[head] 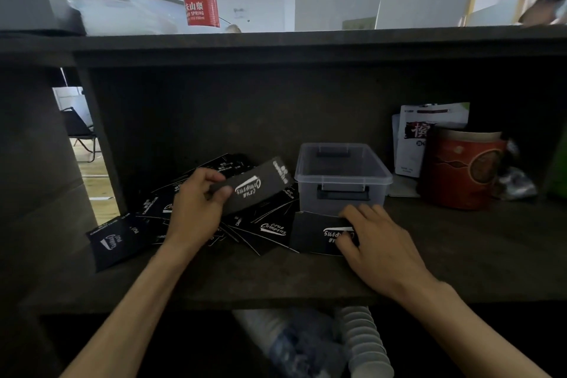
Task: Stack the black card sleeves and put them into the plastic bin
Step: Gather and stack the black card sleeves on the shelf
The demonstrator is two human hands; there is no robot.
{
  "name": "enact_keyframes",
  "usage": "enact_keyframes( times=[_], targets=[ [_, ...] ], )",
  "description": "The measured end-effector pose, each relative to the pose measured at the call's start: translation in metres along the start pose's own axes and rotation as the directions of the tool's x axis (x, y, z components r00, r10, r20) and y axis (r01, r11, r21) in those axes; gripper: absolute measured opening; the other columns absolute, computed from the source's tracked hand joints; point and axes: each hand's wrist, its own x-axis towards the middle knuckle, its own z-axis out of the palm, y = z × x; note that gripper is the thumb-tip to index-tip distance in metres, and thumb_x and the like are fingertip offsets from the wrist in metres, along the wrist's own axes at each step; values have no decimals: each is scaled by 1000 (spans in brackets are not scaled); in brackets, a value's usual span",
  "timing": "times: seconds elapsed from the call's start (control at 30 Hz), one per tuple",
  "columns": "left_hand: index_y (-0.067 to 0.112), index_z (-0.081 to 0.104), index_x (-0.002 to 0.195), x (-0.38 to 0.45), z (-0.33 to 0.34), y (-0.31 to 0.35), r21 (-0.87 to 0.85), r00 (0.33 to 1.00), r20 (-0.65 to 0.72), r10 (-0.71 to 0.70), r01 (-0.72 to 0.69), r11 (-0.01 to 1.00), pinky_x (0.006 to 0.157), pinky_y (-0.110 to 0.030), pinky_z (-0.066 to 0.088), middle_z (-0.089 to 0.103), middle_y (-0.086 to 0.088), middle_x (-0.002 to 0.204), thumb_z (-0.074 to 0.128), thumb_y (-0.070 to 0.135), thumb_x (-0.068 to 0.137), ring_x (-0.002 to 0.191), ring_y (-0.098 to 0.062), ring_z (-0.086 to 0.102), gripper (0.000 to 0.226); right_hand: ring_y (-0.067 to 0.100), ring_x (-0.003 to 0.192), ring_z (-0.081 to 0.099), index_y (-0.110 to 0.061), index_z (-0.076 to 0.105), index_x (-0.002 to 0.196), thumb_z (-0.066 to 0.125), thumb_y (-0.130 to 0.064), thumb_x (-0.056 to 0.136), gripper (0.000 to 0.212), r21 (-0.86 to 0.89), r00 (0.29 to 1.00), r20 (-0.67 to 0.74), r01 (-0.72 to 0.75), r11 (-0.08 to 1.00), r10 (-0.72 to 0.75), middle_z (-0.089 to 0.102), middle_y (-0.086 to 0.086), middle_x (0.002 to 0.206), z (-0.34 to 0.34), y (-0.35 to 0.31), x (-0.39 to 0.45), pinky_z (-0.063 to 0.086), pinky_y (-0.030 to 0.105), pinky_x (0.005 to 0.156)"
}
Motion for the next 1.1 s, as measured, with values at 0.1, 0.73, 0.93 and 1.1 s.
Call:
enact_keyframes(
  times=[0.1,0.73,0.93,1.1],
  targets=[
    [29,65,99,-13,-6,16,-363,993,112,44,-1,932,66,-17,53,75,-1,94,64,9,92,87,-11,71,22,6,96,41,-33,50,116,41,-47,91,30,21,1000,-2,-26,999,26,54,-11,107,0,1,1,37,25,65],
    [28,60,114,-45,54,26,366,954,127,271,-299,881,82,-35,50,68,0,104,49,42,98,96,-20,62,24,3,95,42,-33,52,117,45,-45,91,29,45,999,-27,43,998,-42,51,-14,105,-3,0,6,35,16,68],
    [9,59,117,-1,36,3,801,992,-6,-128,82,593,95,-44,40,59,-16,121,55,60,89,115,-34,51,59,2,94,40,-35,48,117,41,-54,89,35,23,997,-13,78,997,-78,44,-18,102,2,-1,3,41,22,72],
    [9,64,105,12,36,-2,677,975,0,-224,165,717,94,-44,46,66,-12,110,67,56,82,107,-33,59,52,4,94,44,-35,50,109,39,-65,91,37,29,995,-36,92,995,-91,51,-15,100,1,-2,3,47,26,73]
  ],
)
